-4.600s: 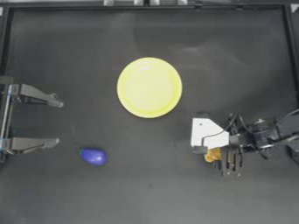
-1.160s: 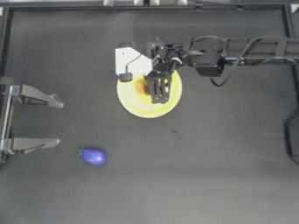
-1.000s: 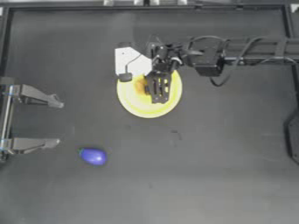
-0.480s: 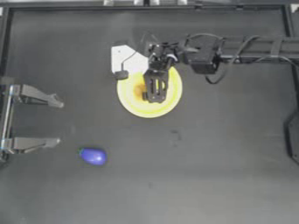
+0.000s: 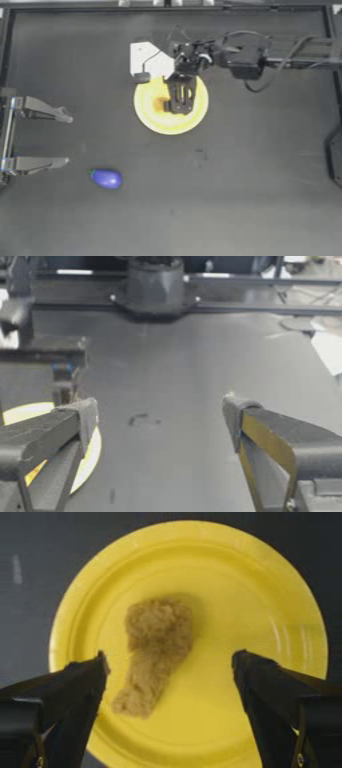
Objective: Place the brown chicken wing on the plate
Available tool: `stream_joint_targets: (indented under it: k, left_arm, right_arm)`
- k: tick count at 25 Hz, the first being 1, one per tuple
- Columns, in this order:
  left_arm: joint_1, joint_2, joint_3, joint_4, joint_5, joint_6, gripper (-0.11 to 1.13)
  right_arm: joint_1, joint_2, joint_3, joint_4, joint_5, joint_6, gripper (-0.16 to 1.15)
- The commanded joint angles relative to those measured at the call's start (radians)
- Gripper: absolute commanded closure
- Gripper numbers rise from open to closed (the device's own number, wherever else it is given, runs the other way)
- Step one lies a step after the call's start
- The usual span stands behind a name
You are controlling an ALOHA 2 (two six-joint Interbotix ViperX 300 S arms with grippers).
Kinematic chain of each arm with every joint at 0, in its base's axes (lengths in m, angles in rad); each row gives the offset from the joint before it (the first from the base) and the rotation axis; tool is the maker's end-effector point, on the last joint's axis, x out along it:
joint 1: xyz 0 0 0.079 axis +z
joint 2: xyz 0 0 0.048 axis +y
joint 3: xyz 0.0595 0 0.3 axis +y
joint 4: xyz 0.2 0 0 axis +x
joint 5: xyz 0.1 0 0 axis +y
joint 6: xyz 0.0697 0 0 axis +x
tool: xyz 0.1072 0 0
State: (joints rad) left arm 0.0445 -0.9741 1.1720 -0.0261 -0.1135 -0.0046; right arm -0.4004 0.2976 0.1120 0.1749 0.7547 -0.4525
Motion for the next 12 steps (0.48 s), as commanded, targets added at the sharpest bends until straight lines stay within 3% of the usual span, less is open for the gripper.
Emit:
stream_joint_targets:
  k: [1,12]
  left_arm:
    - [0.0,0.02,-0.009,-0.002,-0.003,-0.002,-0.01]
    - [0.002,0.018,-0.011,-0.002,-0.003,-0.002,-0.01]
  right_arm:
    - [0.0,-0.103,0.026,0.02,-0.017,0.0,-0.03]
    - [0.028,-0.348,0.256,0.075,-0.222,0.003,-0.03]
